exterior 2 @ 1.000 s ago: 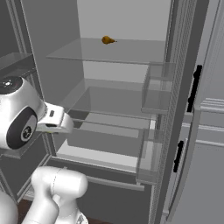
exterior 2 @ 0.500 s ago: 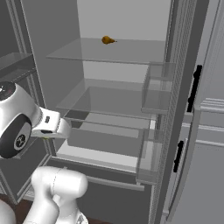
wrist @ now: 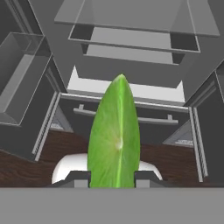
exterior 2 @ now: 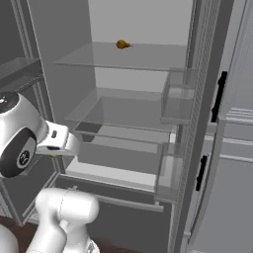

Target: Grab a lemon wedge from the fridge and one ice cube from the ice bowl, and put them in the glass of lemonade.

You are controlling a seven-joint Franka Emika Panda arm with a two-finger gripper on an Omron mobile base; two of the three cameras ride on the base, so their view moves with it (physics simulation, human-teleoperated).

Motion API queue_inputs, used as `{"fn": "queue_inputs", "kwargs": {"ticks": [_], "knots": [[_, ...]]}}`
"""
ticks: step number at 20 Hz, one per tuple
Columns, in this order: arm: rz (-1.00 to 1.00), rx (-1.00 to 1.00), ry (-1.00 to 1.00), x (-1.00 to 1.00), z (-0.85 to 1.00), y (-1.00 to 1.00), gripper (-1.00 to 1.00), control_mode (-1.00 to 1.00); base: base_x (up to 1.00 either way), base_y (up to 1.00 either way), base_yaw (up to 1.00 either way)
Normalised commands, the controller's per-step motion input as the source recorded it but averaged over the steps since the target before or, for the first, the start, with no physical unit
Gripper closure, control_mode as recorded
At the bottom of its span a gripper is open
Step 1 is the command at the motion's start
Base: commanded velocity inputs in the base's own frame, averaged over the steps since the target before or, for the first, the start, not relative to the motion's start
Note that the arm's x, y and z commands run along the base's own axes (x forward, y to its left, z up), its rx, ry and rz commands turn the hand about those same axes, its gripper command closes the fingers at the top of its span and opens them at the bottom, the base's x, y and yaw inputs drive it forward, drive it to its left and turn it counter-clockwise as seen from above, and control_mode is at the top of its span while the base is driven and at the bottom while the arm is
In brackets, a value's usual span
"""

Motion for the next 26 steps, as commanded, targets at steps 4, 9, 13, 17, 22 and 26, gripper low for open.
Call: {"fn": "queue_inputs", "kwargs": {"ticks": [4, 9, 13, 17, 22, 26], "knots": [[0.00, 0.00, 0.00, 0.00, 0.00, 0.00, 1.00, 1.00, -1.00, 0.00, 0.02], [0.00, 0.00, 0.00, 0.00, 0.00, 0.00, 1.00, 1.00, -0.94, 0.10, 0.21], [0.00, 0.00, 0.00, 0.00, 0.00, 0.00, 1.00, 1.00, -0.80, 0.24, 0.49], [0.00, 0.00, 0.00, 0.00, 0.00, 0.00, 1.00, 1.00, -0.42, 0.27, 0.80], [0.00, 0.00, 0.00, 0.00, 0.00, 0.00, 1.00, 1.00, 0.25, 0.25, 0.87], [0.00, 0.00, 0.00, 0.00, 0.00, 0.00, 1.00, 1.00, 0.69, 0.26, 0.34]]}}
